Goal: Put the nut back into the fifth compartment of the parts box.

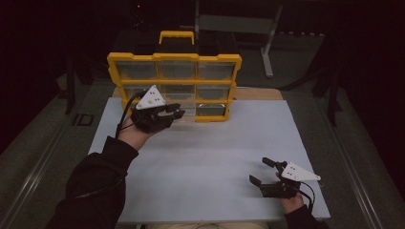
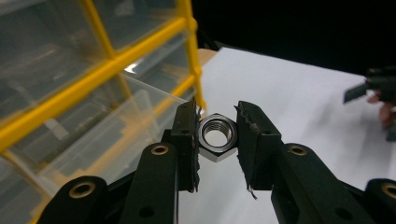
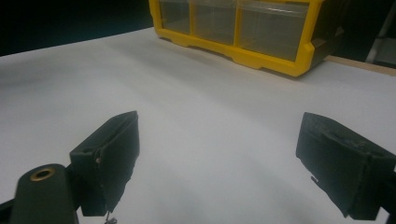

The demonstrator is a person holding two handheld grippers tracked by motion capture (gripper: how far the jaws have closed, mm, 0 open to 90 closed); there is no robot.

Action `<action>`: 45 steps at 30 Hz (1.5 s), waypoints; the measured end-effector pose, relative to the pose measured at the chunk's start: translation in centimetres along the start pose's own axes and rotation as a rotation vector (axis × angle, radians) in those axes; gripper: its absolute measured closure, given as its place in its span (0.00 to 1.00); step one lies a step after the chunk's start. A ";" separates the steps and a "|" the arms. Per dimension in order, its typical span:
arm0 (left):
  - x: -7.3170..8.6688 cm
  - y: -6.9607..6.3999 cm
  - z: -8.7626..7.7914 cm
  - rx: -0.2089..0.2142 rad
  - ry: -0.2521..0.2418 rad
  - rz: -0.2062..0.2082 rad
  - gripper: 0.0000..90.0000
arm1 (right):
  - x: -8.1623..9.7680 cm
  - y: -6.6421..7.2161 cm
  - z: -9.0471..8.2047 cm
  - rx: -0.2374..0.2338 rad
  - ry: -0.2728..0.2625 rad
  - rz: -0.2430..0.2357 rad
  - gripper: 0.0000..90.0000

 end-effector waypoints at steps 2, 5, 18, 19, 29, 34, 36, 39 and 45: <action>-0.2 0.6 0.1 -0.025 -0.006 -0.002 0.76 | 0.0 0.0 0.0 -0.001 0.000 0.000 0.15; -0.2 1.6 0.4 -0.071 -0.004 -0.012 0.76 | 0.0 0.0 0.0 0.000 0.000 0.000 0.15; 1.1 4.6 2.1 -0.211 0.011 -0.098 0.76 | 0.1 0.0 0.0 -0.001 0.001 0.002 0.15; 1.4 4.6 2.3 -0.214 0.021 -0.108 0.76 | 0.1 -0.1 0.0 -0.002 0.001 0.001 0.15; 3.4 5.9 3.6 -0.247 0.102 -0.182 0.76 | 0.1 0.0 0.0 -0.003 0.002 0.002 0.15; 3.8 6.4 4.0 -0.251 0.150 -0.212 0.76 | 0.1 -0.1 0.0 -0.002 0.004 0.005 0.15; 3.8 6.5 4.2 -0.253 0.176 -0.194 0.76 | 0.1 0.0 0.0 -0.003 0.004 0.004 0.15; 3.9 6.5 4.4 -0.254 0.201 -0.187 0.76 | 0.1 -0.1 0.0 -0.003 0.004 0.004 0.15; 3.9 6.6 4.5 -0.252 0.215 -0.206 0.74 | 0.2 -0.1 0.0 -0.002 0.007 0.009 0.15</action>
Point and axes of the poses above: each handheld gripper's, and its own axes: z roughly forward along the jaws, x roughly out of its underside, y roughly to its left, the point moved 9 cm from there along z, roughly forward along the jaws, and after that the axes turned 15 degrees about -y, right-handed, at the moved point
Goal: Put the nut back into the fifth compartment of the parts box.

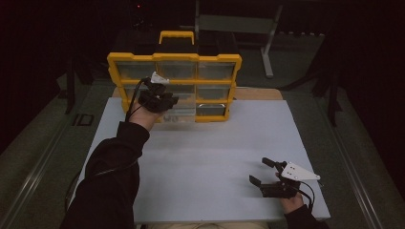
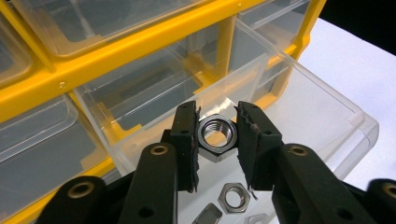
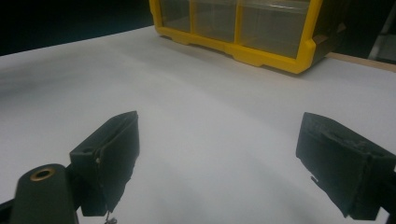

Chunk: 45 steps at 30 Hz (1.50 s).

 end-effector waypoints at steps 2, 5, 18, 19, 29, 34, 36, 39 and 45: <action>-0.1 0.0 0.0 -0.001 -0.002 -0.006 0.65 | 0.0 0.0 0.0 -0.001 0.000 -0.001 0.15; -0.5 0.0 -0.2 0.001 -0.015 -0.012 0.58 | 0.0 0.0 0.0 0.000 0.000 0.001 0.15; -1.4 -0.6 -2.6 0.036 -0.089 -0.041 0.26 | 0.0 0.0 -0.1 0.003 0.000 0.004 0.15; -1.3 -0.8 -2.8 0.045 -0.091 -0.040 0.23 | 0.0 0.0 -0.1 0.003 0.000 0.004 0.15; -0.5 -1.5 -5.4 0.084 -0.122 -0.044 0.01 | -0.1 0.0 -0.1 0.004 -0.001 0.000 0.15; 0.3 -1.8 -6.9 0.113 -0.152 -0.038 0.00 | 0.0 0.0 -0.1 0.005 0.002 0.000 0.15; 0.7 -1.9 -7.3 0.114 -0.155 -0.036 0.00 | 0.0 0.0 -0.1 0.003 0.001 -0.004 0.15; 1.4 -2.1 -7.9 0.115 -0.165 -0.028 0.00 | -0.1 0.0 -0.1 0.005 0.001 -0.001 0.15; 3.0 -3.0 -9.2 0.137 -0.203 -0.018 0.00 | -0.1 0.0 -0.1 0.005 -0.002 -0.003 0.15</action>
Point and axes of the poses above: each handheld gripper's, and its own axes: z roughly forward along the jaws, x roughly out of its underside, y roughly to its left, the point moved 9 cm from there along z, roughly forward along the jaws, and after that the axes turned 15 degrees about -y, right-handed, at the moved point
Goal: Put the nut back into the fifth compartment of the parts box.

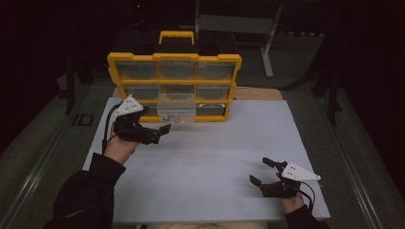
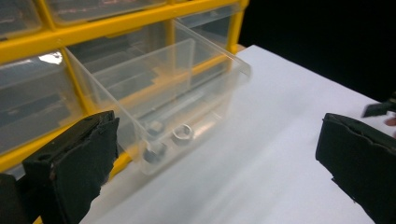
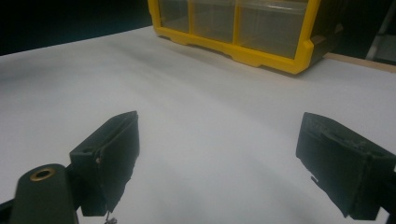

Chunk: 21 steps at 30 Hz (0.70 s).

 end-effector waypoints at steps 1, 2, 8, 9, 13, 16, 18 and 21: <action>0.3 -0.2 -0.3 0.006 -0.006 -0.003 0.00 | 0.0 0.0 0.0 0.000 0.001 0.000 0.15; 0.5 -0.3 -0.6 0.013 -0.010 -0.005 0.00 | 0.1 0.0 0.0 -0.001 0.003 -0.001 0.15; 2.3 -1.2 -1.9 0.039 -0.032 0.010 0.00 | 0.0 0.0 0.0 -0.001 0.003 -0.004 0.15; 2.6 -1.3 -2.2 0.044 -0.032 0.012 0.00 | 0.0 0.0 0.0 -0.001 0.002 -0.003 0.15; 3.6 -1.9 -2.9 0.060 -0.054 0.012 0.00 | 0.0 0.0 0.0 -0.001 0.002 -0.001 0.15; 4.7 -2.3 -3.3 0.067 -0.054 0.040 0.00 | 0.0 0.0 0.0 -0.001 0.003 -0.001 0.15; 5.4 -2.6 -3.6 0.076 -0.054 0.047 0.00 | 0.0 0.0 0.0 -0.001 0.003 -0.001 0.15; 6.5 -3.0 -3.9 0.089 -0.042 0.058 0.00 | 0.0 0.0 0.0 0.000 0.003 -0.001 0.15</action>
Point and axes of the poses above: each handheld gripper's, and its own axes: z roughly forward along the jaws, x roughly out of its underside, y roughly to its left, the point moved 9 cm from there along z, roughly forward along the jaws, and after that the axes turned 15 degrees about -y, right-handed, at the moved point
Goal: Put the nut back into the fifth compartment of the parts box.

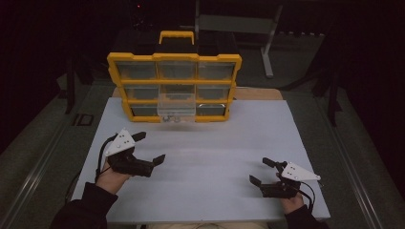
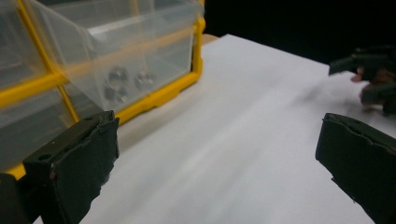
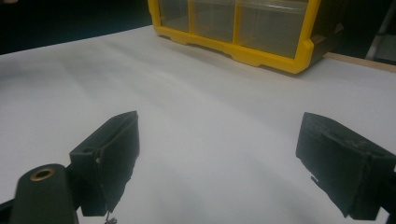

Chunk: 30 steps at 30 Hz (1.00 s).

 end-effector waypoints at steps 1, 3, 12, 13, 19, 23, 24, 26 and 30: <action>0.3 -0.1 -0.1 0.004 0.003 0.003 0.00 | 0.0 0.0 0.0 0.000 0.000 -0.001 0.15; 0.9 -0.3 -0.3 0.015 0.002 -0.006 0.00 | 0.0 0.0 0.0 0.000 0.000 -0.001 0.15; 3.4 -1.0 -1.3 0.035 0.000 -0.018 0.00 | 0.1 0.0 0.0 0.001 0.002 0.001 0.15; 3.7 -1.1 -1.5 0.038 0.002 -0.018 0.00 | 0.1 0.0 0.0 0.001 0.002 0.000 0.15; 5.4 -1.6 -2.0 0.047 0.002 -0.027 0.00 | 0.0 0.0 0.0 0.002 0.002 0.002 0.15; 6.3 -1.7 -2.3 0.037 0.003 -0.046 0.00 | 0.1 0.0 0.0 0.002 0.003 0.001 0.15; 6.6 -1.6 -2.4 0.033 0.005 -0.051 0.00 | 0.1 0.0 0.0 0.001 0.003 0.001 0.15; 7.3 -1.6 -2.5 0.032 0.011 -0.065 0.00 | 0.1 0.0 0.0 0.001 0.003 -0.002 0.15; 8.4 -1.3 -2.9 0.007 0.027 -0.059 0.00 | 0.1 0.0 0.0 0.004 0.006 0.005 0.15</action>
Point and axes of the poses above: each handheld gripper's, and its own axes: z roughly forward along the jaws, x roughly out of its underside, y roughly to its left, the point moved 9 cm from there along z, roughly forward along the jaws, and after that the axes turned 15 degrees about -y, right-handed, at the moved point
